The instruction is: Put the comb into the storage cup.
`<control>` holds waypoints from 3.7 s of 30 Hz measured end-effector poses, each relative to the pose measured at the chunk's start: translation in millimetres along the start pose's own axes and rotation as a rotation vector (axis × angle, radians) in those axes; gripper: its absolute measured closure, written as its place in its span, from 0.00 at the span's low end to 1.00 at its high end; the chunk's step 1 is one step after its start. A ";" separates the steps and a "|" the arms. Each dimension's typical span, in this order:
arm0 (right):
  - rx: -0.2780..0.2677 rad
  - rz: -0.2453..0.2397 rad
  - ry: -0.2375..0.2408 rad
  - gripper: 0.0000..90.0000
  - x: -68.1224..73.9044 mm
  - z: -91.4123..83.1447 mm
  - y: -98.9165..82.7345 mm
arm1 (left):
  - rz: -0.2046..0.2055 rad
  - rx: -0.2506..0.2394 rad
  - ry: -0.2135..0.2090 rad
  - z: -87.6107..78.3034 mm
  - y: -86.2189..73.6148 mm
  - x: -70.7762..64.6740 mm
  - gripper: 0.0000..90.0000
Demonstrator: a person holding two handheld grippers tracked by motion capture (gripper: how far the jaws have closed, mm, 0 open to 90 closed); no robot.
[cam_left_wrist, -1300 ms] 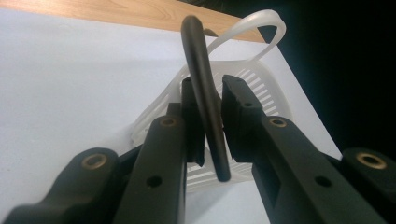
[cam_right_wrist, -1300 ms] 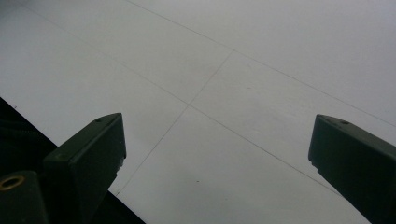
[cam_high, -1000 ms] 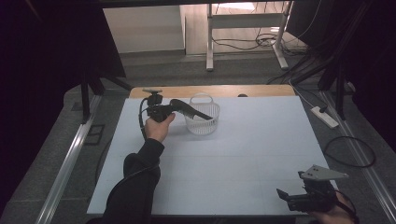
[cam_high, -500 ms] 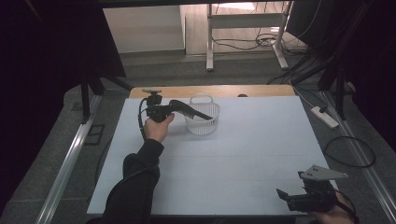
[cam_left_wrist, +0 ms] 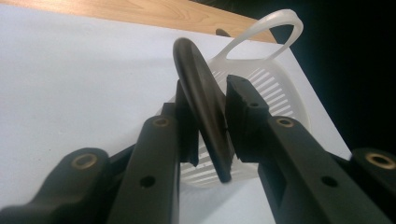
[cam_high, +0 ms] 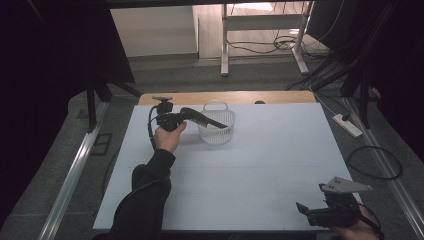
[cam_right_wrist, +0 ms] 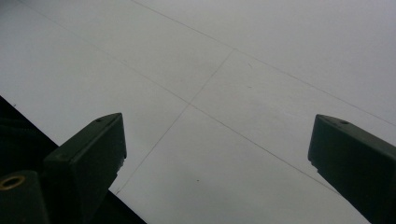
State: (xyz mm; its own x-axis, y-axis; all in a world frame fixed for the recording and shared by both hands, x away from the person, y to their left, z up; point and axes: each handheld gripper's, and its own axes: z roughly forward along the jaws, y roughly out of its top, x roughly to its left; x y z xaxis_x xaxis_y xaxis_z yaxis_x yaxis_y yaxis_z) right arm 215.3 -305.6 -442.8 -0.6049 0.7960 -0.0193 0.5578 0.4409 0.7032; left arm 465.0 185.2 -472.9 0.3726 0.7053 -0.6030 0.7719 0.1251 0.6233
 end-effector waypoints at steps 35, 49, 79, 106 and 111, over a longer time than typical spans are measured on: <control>0.002 -0.003 -0.004 0.06 0.6 0.3 0.1 | 0.293 0.003 0.221 -17.1 4.1 -17.9 0.33; 0.004 -0.003 -0.005 0.06 0.8 0.5 0.2 | 0.401 0.009 0.283 -27.7 4.2 -26.8 0.20; -0.007 0.006 -0.020 0.05 0.1 -0.6 0.0 | 0.517 0.019 0.274 -45.6 -8.5 -33.6 0.00; -0.023 0.032 -0.030 0.03 -1.8 -2.2 -0.5 | 0.560 -0.025 0.231 -54.8 -32.0 -35.3 0.00; -0.029 0.028 -0.032 0.03 -1.6 -2.9 -0.7 | 0.549 -0.024 0.224 -61.8 -35.3 -35.4 0.00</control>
State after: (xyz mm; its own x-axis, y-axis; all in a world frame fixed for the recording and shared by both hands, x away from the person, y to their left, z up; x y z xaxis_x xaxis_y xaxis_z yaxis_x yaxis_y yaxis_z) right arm 214.3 -308.3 -441.2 -0.5707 0.8209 -0.0212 0.5577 0.4065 0.7237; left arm 392.8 198.9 -442.8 0.5942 0.8012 -0.0706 0.4841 -0.2861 0.8269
